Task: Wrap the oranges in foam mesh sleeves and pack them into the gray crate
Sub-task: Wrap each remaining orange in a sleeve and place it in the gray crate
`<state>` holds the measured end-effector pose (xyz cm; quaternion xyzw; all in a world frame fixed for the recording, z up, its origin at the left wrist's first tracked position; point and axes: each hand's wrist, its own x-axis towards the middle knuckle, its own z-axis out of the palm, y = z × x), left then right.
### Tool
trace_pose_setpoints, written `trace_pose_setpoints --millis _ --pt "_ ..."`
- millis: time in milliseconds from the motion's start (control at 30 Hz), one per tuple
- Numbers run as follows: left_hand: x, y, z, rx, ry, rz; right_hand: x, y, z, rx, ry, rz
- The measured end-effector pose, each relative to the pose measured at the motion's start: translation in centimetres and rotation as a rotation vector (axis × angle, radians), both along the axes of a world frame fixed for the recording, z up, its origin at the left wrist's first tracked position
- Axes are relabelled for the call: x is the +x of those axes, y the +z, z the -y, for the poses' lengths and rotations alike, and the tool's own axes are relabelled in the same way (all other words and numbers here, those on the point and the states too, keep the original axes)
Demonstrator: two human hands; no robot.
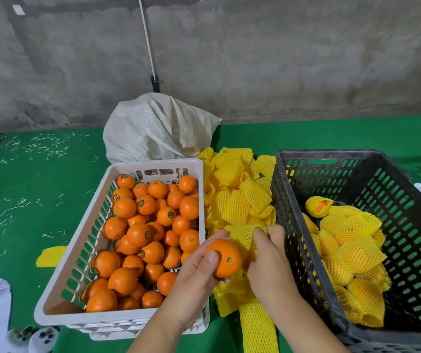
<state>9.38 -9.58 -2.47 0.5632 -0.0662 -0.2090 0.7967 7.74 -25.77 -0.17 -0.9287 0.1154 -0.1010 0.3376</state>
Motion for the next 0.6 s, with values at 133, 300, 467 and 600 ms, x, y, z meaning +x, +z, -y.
trace_pose_setpoints --millis 133,300,467,600 --pt "0.0 0.9 0.3 0.045 -0.089 0.009 0.1 -0.2 -0.2 -0.067 0.16 -0.055" --pt "-0.2 0.8 0.0 0.037 -0.145 -0.01 0.1 -0.6 0.8 -0.165 0.256 -0.116" --pt "0.0 0.2 -0.2 0.017 -0.184 0.023 0.2 -0.4 1.5 -0.179 0.338 -0.167" --pt "0.1 -0.1 0.1 0.052 -0.077 0.017 0.2 0.1 1.8 -0.103 0.255 -0.058"
